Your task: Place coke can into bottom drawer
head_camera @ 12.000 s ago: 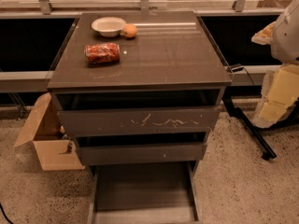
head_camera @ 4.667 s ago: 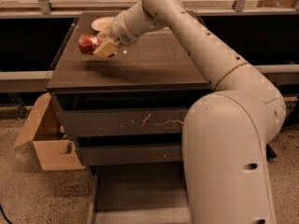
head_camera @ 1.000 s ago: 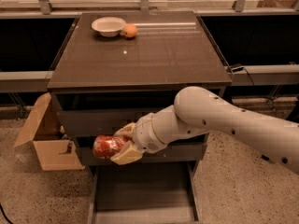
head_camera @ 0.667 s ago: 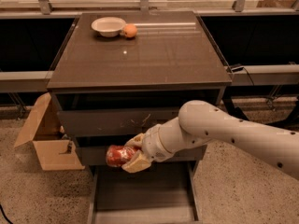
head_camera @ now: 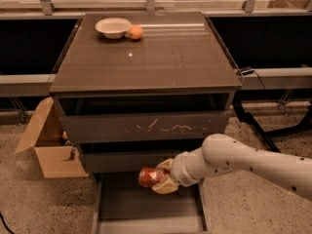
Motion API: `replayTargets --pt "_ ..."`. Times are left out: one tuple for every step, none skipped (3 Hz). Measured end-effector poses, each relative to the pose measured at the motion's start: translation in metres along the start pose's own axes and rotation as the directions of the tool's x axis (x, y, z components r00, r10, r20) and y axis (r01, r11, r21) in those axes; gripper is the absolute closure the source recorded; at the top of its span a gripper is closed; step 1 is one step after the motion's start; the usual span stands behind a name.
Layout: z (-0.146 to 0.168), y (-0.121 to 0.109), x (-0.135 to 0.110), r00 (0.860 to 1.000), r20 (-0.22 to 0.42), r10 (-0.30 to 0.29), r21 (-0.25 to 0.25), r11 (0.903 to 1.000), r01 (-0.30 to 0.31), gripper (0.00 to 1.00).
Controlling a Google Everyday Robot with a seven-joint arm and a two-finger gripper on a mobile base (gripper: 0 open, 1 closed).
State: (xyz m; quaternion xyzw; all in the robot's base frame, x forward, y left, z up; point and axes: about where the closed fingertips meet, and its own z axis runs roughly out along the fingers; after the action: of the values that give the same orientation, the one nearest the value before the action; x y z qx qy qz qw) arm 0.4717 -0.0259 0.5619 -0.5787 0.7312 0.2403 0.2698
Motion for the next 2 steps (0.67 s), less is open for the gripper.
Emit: replayTargets --pt "0.018 -0.015 0.054 0.997 0.013 0.072 -0.004 0.9974 -0.072 1.0" --pt "0.029 -0.014 0.064 0.996 0.016 0.093 -0.018 0.9956 -0.092 1.0"
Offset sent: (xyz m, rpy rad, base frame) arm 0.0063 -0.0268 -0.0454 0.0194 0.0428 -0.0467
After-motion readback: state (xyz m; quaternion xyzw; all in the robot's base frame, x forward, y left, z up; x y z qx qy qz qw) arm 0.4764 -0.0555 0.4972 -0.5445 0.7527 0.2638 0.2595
